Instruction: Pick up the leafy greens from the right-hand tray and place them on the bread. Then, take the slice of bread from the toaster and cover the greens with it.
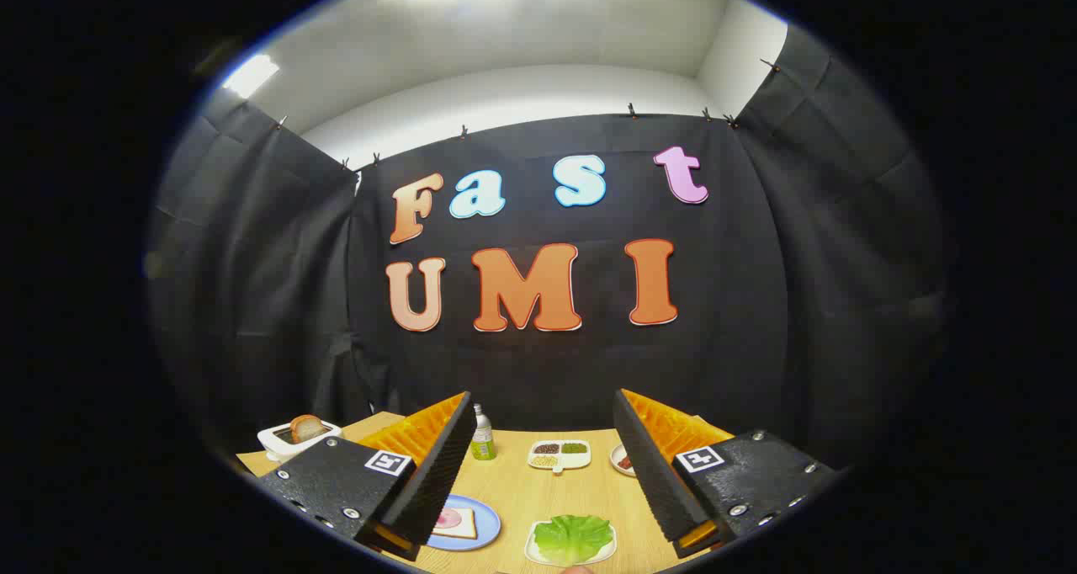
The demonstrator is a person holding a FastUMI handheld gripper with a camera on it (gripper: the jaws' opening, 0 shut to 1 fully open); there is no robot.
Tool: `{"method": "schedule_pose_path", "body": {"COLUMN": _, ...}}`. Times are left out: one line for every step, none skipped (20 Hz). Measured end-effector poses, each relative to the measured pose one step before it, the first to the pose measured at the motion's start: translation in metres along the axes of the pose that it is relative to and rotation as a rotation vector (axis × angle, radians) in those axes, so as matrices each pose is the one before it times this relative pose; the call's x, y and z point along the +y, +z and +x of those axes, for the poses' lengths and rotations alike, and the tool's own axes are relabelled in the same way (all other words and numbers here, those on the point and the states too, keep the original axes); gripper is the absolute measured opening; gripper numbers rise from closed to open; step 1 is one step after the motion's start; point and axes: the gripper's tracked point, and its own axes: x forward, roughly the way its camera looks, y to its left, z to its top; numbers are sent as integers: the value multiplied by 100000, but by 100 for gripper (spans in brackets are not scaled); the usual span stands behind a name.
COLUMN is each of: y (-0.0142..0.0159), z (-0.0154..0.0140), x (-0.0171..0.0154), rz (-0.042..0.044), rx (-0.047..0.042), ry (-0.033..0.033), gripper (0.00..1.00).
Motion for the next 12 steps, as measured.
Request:
{"method": "schedule_pose_path", "body": {"y": 158, "z": -142, "x": 237, "rz": -81, "rx": -170, "ry": 719, "gripper": 98}}
{"method": "schedule_pose_path", "body": {"y": 195, "z": -172, "x": 283, "rz": -282, "rx": -342, "ry": 604, "gripper": 98}}
{"method": "schedule_pose_path", "body": {"y": 256, "z": -109, "x": 194, "rz": 32, "rx": -610, "ry": 403, "gripper": 98}}
{"method": "schedule_pose_path", "body": {"y": 350, "z": -63, "x": 393, "rz": 139, "rx": -732, "ry": 799, "gripper": 98}}
{"method": "schedule_pose_path", "body": {"y": 244, "z": -78, "x": 402, "rz": 227, "rx": -496, "ry": 947, "gripper": 98}}
{"method": "schedule_pose_path", "body": {"y": -20, "z": 10, "x": 334, "rz": -119, "rx": -185, "ry": 1161, "gripper": 98}}
{"method": "schedule_pose_path", "body": {"y": 27, "z": 56, "x": 401, "rz": -299, "rx": 106, "ry": 837, "gripper": 98}}
{"method": "schedule_pose_path", "body": {"y": 28, "z": 55, "x": 258, "rz": -327, "rx": 418, "ry": 489, "gripper": 98}}
{"method": "schedule_pose_path", "body": {"y": -43, "z": 106, "x": 276, "rz": -249, "rx": 433, "ry": 235, "gripper": 98}}
{"method": "schedule_pose_path", "body": {"y": -22, "z": 26, "x": 22, "rz": -36, "rx": 257, "ry": 227, "gripper": 98}}
{"method": "schedule_pose_path", "body": {"y": -39, "z": 32, "x": 248, "rz": -98, "rx": 200, "ry": 515, "gripper": 98}}
{"method": "schedule_pose_path", "body": {"y": -102, "z": 84, "x": 248, "rz": -46, "rx": 202, "ry": 363, "gripper": 98}}
